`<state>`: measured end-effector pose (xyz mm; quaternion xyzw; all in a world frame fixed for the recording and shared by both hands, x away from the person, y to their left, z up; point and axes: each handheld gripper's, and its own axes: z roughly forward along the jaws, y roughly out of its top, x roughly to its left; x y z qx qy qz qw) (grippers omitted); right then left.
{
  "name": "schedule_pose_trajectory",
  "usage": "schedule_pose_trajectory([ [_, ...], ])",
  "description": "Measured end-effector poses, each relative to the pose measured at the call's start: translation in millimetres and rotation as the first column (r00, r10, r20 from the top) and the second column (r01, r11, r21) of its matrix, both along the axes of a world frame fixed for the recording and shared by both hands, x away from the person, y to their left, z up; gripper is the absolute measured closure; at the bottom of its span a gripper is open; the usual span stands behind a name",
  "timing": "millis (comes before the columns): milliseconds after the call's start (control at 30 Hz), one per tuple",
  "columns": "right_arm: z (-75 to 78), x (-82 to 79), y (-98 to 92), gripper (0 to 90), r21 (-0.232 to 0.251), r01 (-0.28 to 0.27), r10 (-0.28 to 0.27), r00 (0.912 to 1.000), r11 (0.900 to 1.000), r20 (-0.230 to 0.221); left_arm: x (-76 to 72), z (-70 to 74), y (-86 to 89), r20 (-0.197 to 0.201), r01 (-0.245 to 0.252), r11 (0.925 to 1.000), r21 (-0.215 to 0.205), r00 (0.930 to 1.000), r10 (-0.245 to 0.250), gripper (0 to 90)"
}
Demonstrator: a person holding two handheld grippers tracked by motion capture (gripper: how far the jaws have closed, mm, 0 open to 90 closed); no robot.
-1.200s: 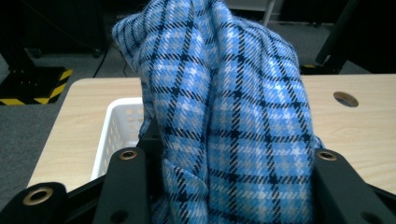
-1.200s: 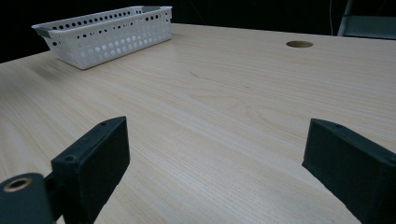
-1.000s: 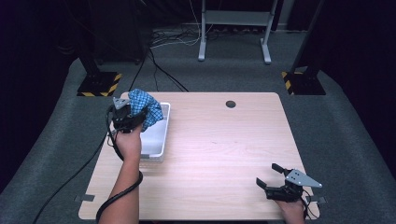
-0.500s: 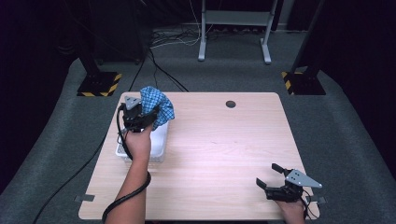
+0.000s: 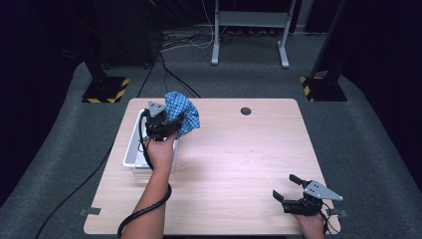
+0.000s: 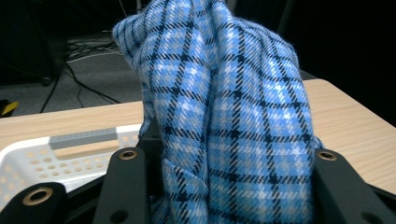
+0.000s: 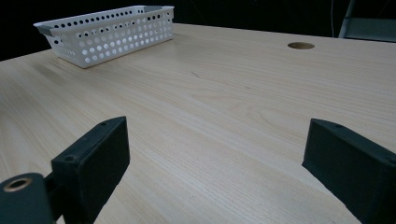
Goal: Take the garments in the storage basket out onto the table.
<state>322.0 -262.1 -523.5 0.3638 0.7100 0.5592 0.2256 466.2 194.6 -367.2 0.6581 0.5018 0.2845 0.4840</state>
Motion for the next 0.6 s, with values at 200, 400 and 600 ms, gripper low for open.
schedule_pose_trajectory([
  [200, 0.0, 0.4, -0.1, 6.1, 0.001, 0.000, 0.000, 1.0000, 1.000, -0.003, 1.5, -1.2, -12.2, -0.001, 0.024, 0.9996, -0.011, 0.9997, -0.024, 52.4],
  [400, 0.0, 0.6, -0.2, 6.1, 0.002, 0.000, 0.000, 1.0000, 1.000, -0.006, 2.1, -1.6, -26.5, 0.009, 0.048, 0.9987, -0.014, 0.9988, -0.048, 52.4],
  [600, 0.0, 0.4, 0.1, 6.1, -0.001, -0.001, 0.001, 1.0000, 1.000, -0.003, 3.8, -3.2, -39.3, 0.010, 0.065, 0.9977, -0.019, 0.9979, -0.065, 52.4],
])
